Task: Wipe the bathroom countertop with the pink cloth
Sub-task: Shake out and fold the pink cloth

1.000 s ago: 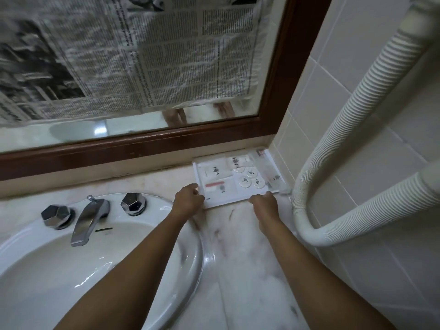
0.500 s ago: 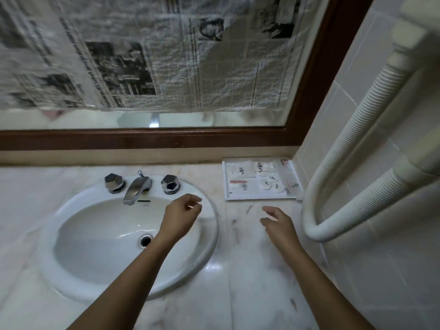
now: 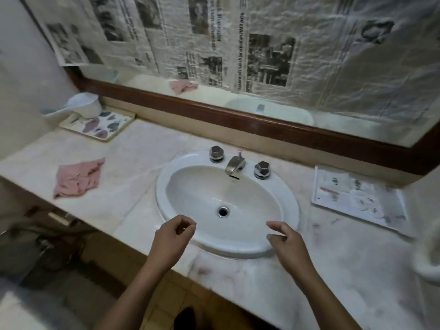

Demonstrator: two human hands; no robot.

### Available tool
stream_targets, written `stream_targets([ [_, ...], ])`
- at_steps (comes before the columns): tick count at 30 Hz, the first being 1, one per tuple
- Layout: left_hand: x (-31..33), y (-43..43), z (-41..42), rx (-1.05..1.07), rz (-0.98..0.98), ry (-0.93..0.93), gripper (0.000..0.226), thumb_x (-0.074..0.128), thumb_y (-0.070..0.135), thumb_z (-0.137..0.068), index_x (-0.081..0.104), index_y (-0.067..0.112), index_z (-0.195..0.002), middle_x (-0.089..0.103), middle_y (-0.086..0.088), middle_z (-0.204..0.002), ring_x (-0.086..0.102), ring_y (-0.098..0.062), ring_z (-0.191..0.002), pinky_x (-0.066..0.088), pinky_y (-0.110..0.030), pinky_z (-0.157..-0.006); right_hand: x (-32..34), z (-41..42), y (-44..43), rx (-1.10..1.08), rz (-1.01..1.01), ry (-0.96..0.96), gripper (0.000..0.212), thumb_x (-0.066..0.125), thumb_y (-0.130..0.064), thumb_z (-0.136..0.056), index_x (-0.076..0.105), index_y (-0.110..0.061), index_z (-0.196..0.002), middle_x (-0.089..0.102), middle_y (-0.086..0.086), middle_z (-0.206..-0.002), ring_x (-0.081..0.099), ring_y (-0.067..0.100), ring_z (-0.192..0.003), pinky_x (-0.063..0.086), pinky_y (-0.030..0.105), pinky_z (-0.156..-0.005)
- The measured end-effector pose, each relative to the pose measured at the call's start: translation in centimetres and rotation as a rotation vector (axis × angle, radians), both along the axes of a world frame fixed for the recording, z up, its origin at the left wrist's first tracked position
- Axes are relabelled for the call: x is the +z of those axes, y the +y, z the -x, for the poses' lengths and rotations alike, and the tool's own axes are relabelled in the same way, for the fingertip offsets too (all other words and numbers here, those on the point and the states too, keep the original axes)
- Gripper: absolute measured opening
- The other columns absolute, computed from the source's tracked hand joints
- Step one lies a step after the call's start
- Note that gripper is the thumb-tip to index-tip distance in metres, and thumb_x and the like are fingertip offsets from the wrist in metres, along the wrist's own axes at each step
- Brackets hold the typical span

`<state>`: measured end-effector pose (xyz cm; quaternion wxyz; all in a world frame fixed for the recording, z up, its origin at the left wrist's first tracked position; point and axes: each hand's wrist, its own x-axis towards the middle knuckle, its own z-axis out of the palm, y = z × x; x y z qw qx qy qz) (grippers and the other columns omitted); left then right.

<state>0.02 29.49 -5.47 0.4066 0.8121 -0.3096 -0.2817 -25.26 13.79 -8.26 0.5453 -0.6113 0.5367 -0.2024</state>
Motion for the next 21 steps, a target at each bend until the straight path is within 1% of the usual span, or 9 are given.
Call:
stream_targets([
  [1,-0.2,1.6,-1.3,0.026,0.003,0.008,0.01,0.068,0.025,-0.095,0.073,0.03,-0.088,0.074,0.02,-0.091,0.067,0.004,-0.086,0.051,-0.023,-0.076,0.1,-1.7,0.8,0.036,0.012,-0.001,0.029,0.062,-0.014,-0.098,0.069,-0.034,-0.118,0.068,-0.024,-0.114,0.066,-0.001,-0.097,0.05,0.019,-0.076],
  [2,-0.3,3.2,-2.6,0.05,0.005,0.011,0.01,0.069,0.026,-0.095,0.074,0.031,-0.088,0.074,0.02,-0.091,0.067,0.004,-0.086,0.052,-0.024,-0.076,0.2,-3.5,1.6,0.07,0.026,0.002,0.028,0.063,-0.013,-0.098,0.07,-0.033,-0.117,0.068,-0.023,-0.116,0.066,-0.001,-0.101,0.051,0.021,-0.082],
  [4,-0.6,5.7,-5.2,0.089,0.011,0.008,0.009,0.07,0.026,-0.094,0.074,0.03,-0.088,0.075,0.019,-0.091,0.068,0.001,-0.085,0.053,-0.024,-0.075,0.3,-6.8,2.9,0.128,0.054,0.019,0.026,0.065,-0.013,-0.096,0.072,-0.032,-0.113,0.071,-0.021,-0.115,0.067,0.0,-0.104,0.052,0.029,-0.095],
  [6,-0.8,8.7,-9.1,0.131,0.04,0.018,0.01,0.071,0.023,-0.094,0.074,0.029,-0.087,0.075,0.017,-0.091,0.068,-0.001,-0.085,0.053,-0.023,-0.074,0.5,-11.3,4.7,0.191,0.088,0.033,0.026,0.066,-0.011,-0.095,0.073,-0.033,-0.107,0.074,-0.019,-0.111,0.069,0.001,-0.103,0.054,0.033,-0.097],
  [11,-0.6,15.1,-20.0,0.197,0.043,-0.02,0.013,0.071,0.021,-0.093,0.073,0.032,-0.087,0.073,0.009,-0.087,0.067,-0.005,-0.084,0.05,-0.02,-0.068,0.9,-23.2,9.4,0.264,0.099,0.008,0.027,0.066,-0.009,-0.094,0.074,-0.034,-0.103,0.075,-0.017,-0.107,0.071,0.007,-0.101,0.056,0.032,-0.09],
  [14,-0.5,18.1,-26.1,0.243,0.024,-0.033,0.011,0.072,0.021,-0.093,0.073,0.031,-0.088,0.073,0.008,-0.09,0.068,-0.007,-0.088,0.048,-0.023,-0.07,1.2,-30.4,11.7,0.316,0.102,-0.001,0.027,0.065,-0.011,-0.094,0.075,-0.035,-0.102,0.076,-0.017,-0.104,0.071,0.0,-0.092,0.058,0.034,-0.091],
  [16,-0.3,19.7,-29.7,0.273,0.01,-0.041,0.011,0.073,0.021,-0.091,0.073,0.031,-0.087,0.075,0.009,-0.09,0.069,-0.008,-0.089,0.051,-0.026,-0.074,1.6,-34.9,13.1,0.369,0.094,-0.003,0.027,0.063,-0.011,-0.095,0.074,-0.035,-0.103,0.076,-0.016,-0.105,0.069,-0.004,-0.09,0.056,0.029,-0.088],
  [19,-0.3,21.4,-34.2,0.289,-0.022,-0.068,0.013,0.073,0.02,-0.09,0.073,0.031,-0.084,0.076,0.011,-0.089,0.069,-0.006,-0.088,0.052,-0.028,-0.078,2.0,-41.1,14.4,0.447,0.099,-0.012,0.025,0.062,-0.014,-0.097,0.074,-0.034,-0.107,0.074,-0.017,-0.106,0.068,-0.004,-0.093,0.051,0.019,-0.079],
  [21,-0.7,21.8,-37.1,0.298,-0.05,-0.081,0.013,0.073,0.02,-0.089,0.073,0.033,-0.084,0.076,0.009,-0.088,0.07,-0.008,-0.086,0.054,-0.03,-0.079,2.0,-45.1,14.8,0.503,0.11,-0.013,0.026,0.061,-0.015,-0.096,0.073,-0.034,-0.108,0.074,-0.017,-0.107,0.068,-0.003,-0.095,0.048,0.017,-0.076],
])
